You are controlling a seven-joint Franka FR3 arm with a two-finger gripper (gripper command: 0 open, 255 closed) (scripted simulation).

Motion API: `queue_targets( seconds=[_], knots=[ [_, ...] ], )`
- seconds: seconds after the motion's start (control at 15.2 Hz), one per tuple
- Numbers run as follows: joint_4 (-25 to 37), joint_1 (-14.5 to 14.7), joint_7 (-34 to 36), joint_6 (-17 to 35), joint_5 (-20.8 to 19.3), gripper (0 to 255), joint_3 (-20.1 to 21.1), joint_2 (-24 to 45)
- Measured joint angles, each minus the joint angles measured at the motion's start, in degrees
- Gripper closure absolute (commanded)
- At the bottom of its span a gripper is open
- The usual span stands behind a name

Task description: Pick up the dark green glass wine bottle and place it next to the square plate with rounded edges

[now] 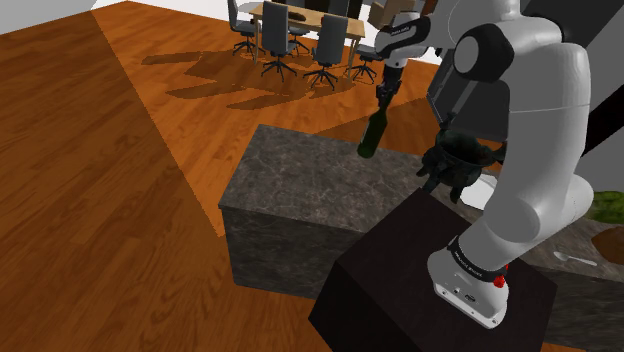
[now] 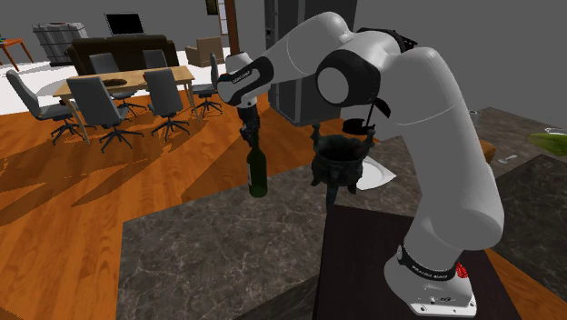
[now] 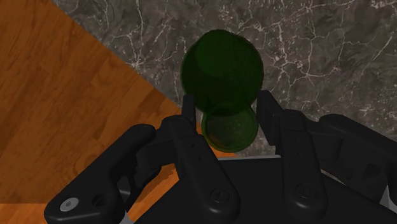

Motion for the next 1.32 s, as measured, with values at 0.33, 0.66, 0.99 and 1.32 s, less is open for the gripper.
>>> queue_targets(
  seconds=[0.33, 0.66, 0.99, 1.32],
  knots=[
    [2.2, -0.1, 0.0, -3.2, -0.3, 255, -0.2, -1.1],
    [-0.6, 0.3, -0.5, -4.5, -1.3, 255, -1.0, -5.2],
    [-10.3, 0.2, -2.8, -3.4, -3.6, 255, -2.8, -14.3],
    [-18.3, -0.4, -5.0, -4.1, -6.7, 255, -4.9, -23.7]
  ],
)
